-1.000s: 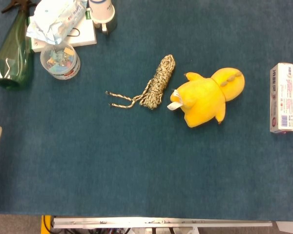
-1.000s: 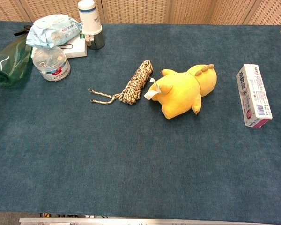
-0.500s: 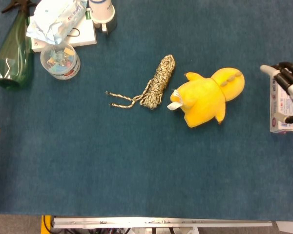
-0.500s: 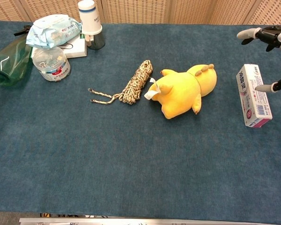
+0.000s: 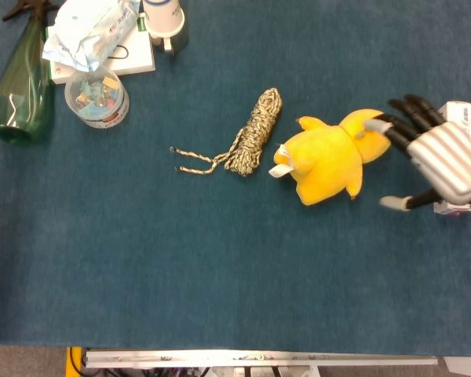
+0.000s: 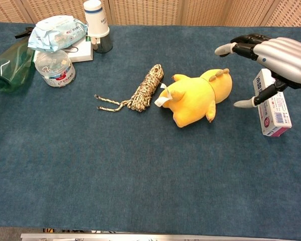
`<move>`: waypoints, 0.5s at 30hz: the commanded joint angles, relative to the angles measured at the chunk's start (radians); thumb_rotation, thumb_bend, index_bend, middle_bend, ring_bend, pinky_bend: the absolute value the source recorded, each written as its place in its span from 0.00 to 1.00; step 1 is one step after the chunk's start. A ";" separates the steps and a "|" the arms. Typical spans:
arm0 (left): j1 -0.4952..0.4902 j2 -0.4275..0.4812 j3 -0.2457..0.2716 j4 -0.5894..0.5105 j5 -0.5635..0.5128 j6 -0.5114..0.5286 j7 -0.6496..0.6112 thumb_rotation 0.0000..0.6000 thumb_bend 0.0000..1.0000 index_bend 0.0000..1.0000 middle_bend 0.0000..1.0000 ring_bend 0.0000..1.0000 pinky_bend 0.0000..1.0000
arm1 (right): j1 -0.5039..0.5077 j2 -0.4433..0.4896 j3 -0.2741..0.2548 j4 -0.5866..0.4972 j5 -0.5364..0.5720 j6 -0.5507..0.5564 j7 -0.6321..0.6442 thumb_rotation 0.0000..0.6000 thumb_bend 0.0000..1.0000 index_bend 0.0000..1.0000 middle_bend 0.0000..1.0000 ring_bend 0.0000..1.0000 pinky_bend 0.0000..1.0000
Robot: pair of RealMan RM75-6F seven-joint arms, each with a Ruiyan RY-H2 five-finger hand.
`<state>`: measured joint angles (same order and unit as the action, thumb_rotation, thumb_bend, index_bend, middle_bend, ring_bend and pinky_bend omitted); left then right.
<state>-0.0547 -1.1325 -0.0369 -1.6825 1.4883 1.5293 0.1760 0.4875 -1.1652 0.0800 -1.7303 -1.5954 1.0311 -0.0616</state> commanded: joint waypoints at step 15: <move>0.003 0.014 0.004 -0.005 -0.011 -0.015 -0.018 1.00 0.25 0.06 0.15 0.16 0.07 | 0.093 -0.148 0.016 0.068 0.049 -0.066 -0.064 0.22 0.00 0.15 0.12 0.00 0.00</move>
<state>-0.0511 -1.1190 -0.0326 -1.6872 1.4775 1.5147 0.1583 0.5736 -1.3059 0.0942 -1.6692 -1.5529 0.9719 -0.1206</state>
